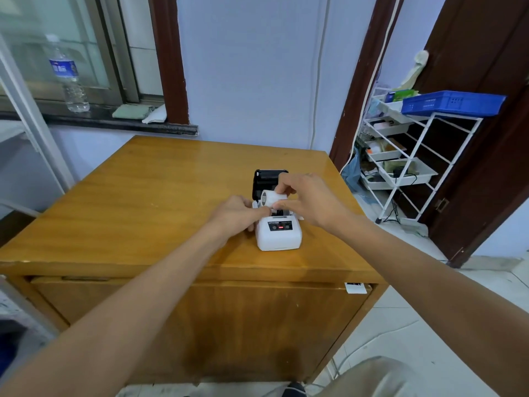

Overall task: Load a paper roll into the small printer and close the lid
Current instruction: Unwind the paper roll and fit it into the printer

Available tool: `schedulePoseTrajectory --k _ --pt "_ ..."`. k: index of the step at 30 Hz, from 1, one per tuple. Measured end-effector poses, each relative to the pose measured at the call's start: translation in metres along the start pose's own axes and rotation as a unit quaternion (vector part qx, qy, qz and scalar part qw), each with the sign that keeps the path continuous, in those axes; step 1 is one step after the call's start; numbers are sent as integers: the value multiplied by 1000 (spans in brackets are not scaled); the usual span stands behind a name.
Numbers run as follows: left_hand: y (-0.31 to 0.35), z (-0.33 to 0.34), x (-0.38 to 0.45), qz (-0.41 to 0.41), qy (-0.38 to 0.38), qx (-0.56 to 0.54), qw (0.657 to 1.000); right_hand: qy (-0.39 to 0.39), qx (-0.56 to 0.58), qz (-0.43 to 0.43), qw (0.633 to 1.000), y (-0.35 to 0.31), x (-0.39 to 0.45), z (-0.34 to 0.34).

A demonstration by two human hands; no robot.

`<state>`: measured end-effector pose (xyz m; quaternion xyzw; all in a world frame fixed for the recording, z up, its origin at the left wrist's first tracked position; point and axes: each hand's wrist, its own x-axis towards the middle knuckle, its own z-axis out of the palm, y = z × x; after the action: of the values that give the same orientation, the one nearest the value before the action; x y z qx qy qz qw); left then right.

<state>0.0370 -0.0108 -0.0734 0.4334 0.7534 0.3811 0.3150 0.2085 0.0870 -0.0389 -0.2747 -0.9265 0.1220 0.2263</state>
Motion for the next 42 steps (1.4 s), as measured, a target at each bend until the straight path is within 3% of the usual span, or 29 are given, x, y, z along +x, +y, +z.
schedulePoseTrajectory --k 5,12,23,34,42 --pt "-1 6 -1 21 20 8 1000 -18 15 18 1000 0 4 -5" --pt "-12 20 -9 88 121 28 988 -64 -1 24 998 -3 3 -1" --pt "-11 21 -10 89 126 71 985 -100 -52 12 994 -9 17 2" --pt "-15 25 -7 90 121 144 978 -152 -236 -98 955 -25 14 1" --pt "-8 26 -18 110 138 201 964 -99 -157 -66 980 -23 3 -4"
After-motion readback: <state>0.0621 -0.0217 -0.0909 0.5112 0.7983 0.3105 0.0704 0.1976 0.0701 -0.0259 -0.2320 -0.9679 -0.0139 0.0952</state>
